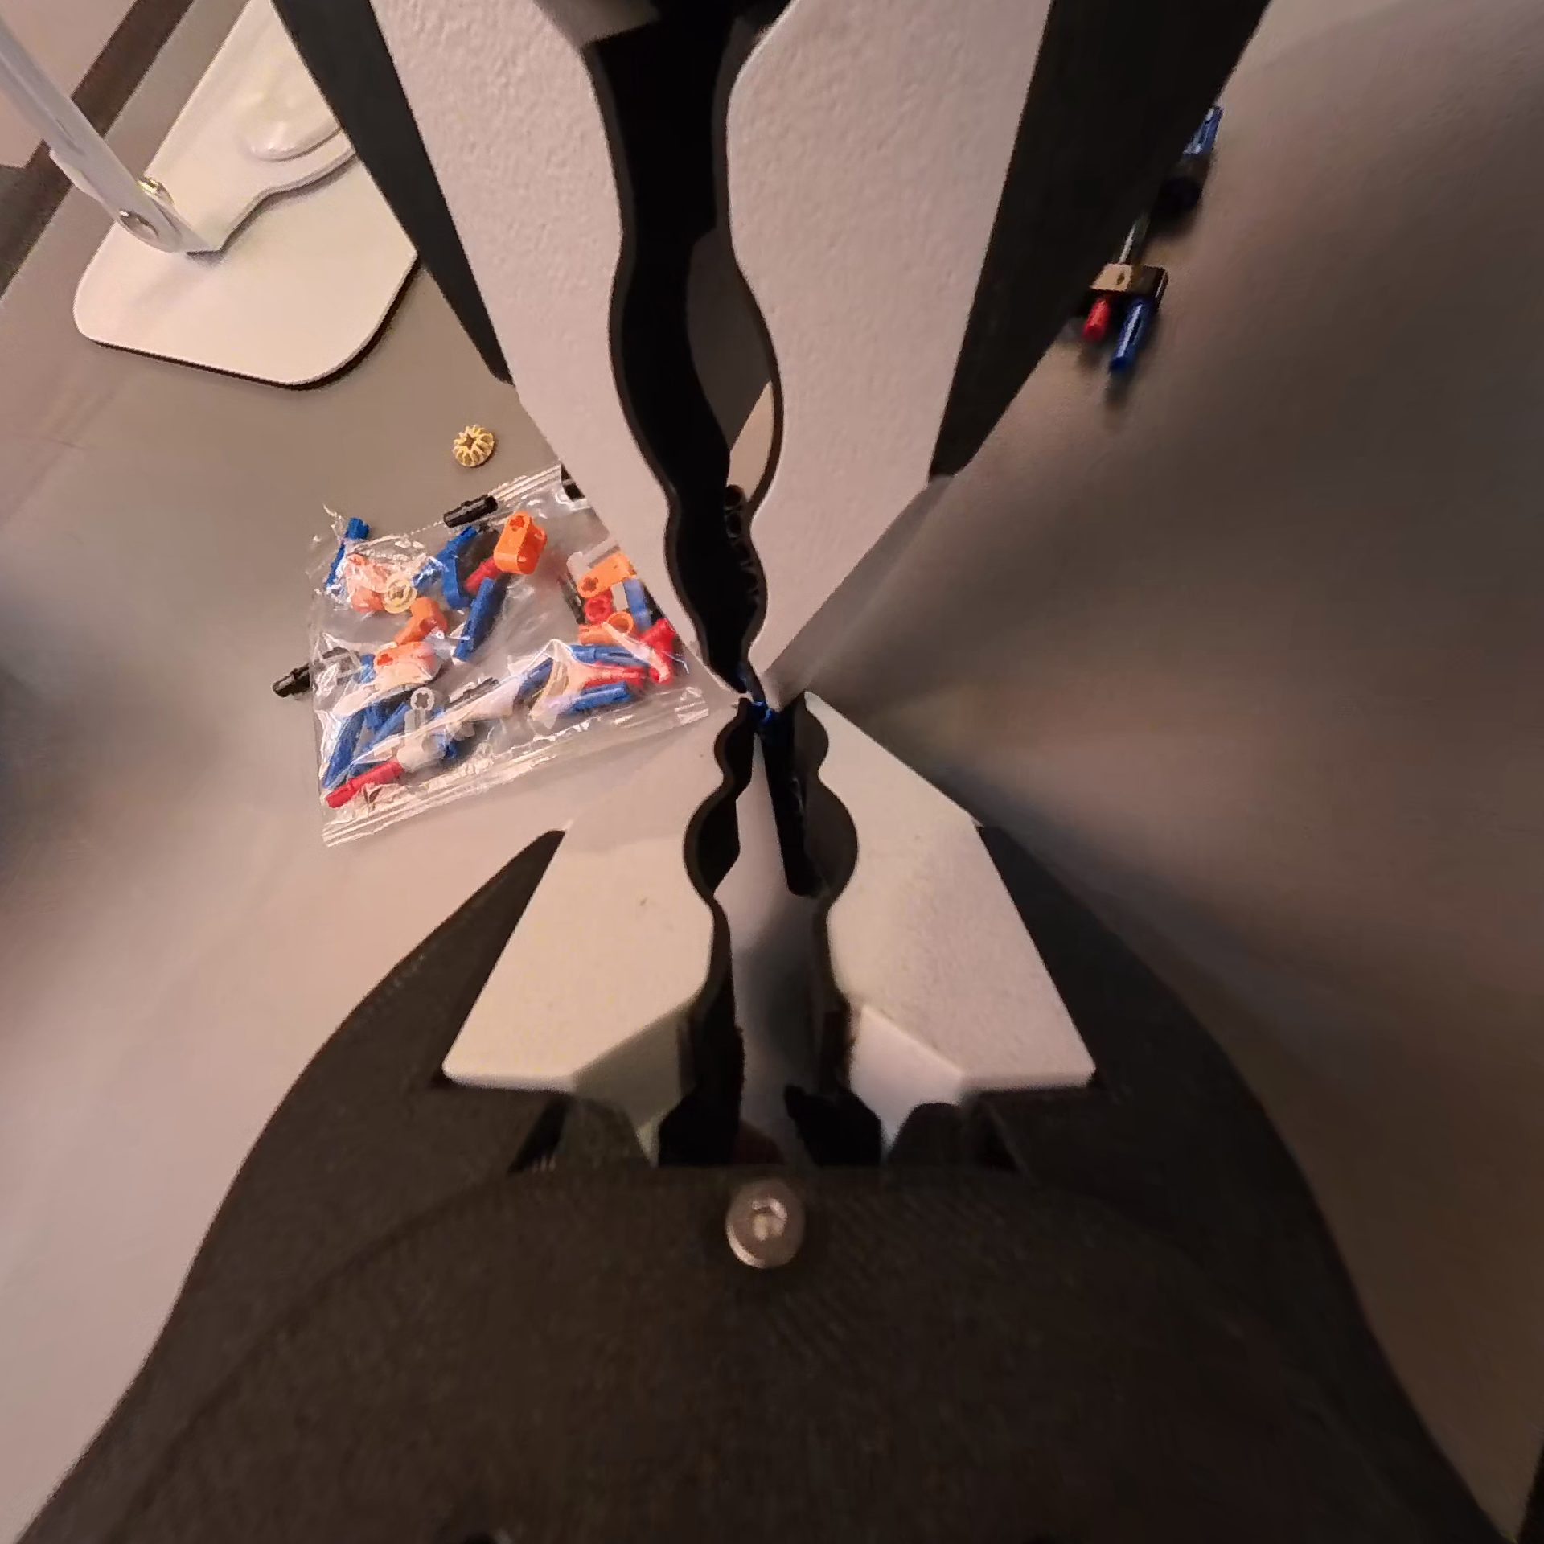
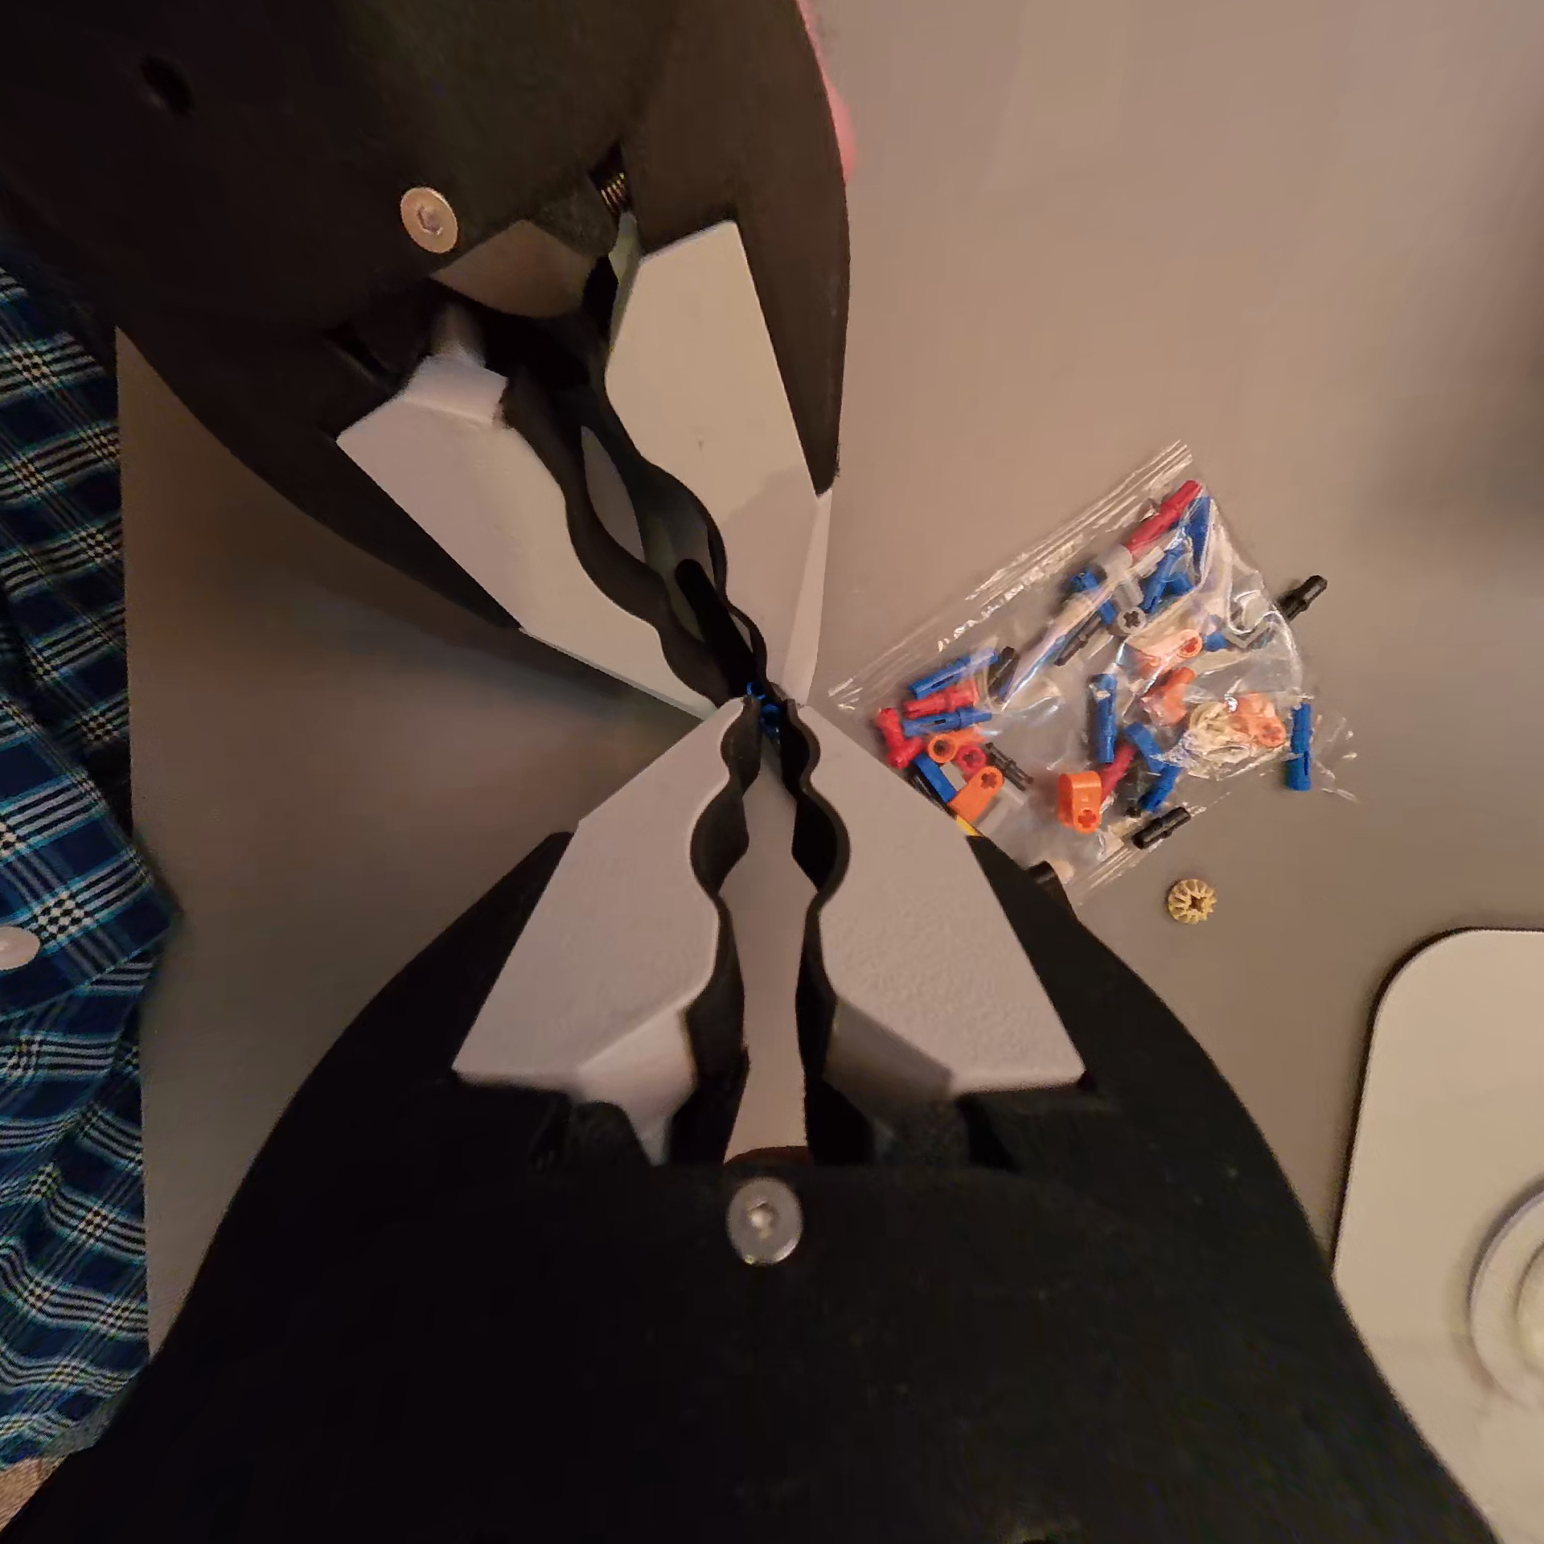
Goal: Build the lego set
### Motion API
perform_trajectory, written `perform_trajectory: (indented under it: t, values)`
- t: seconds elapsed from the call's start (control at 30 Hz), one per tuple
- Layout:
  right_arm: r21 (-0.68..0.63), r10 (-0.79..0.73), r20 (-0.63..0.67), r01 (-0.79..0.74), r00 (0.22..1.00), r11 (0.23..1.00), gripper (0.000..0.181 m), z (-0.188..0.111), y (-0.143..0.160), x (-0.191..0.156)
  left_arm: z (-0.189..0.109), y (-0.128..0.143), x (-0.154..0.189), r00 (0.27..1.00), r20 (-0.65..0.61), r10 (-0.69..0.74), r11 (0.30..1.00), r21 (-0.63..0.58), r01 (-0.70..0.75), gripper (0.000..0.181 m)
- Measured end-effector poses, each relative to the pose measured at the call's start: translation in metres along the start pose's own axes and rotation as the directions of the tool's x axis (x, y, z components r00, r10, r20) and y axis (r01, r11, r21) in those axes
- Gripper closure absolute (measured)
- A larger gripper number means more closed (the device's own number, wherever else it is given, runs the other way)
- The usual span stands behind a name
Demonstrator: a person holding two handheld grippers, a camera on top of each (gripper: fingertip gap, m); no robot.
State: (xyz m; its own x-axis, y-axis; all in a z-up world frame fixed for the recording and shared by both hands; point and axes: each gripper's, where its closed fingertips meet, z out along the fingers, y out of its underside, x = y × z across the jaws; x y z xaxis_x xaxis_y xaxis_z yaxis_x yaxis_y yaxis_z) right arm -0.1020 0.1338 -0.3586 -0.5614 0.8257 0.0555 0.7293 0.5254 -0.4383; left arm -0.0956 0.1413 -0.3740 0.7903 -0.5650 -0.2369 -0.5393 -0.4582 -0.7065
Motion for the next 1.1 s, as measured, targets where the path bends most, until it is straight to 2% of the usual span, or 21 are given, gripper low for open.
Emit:
perform_trajectory:
  t: [0.63, 1.1]
  values:
    - [0.006, 0.063, 0.056, -0.063, 0.996, 0.998, 0.179, 0.0009, -0.0003, 0.0002, 0.0001, 0.0010, -0.0007, 1.000, -0.007, -0.014, 1.000, -0.005, 0.014, 0.175]
    - [0.115, 0.153, 0.104, -0.164, 0.983, 0.980, 0.177, -0.0007, -0.0022, 0.0008, 0.0004, 0.0009, -0.0012, 1.000, -0.006, -0.013, 1.000, -0.003, 0.013, 0.175]
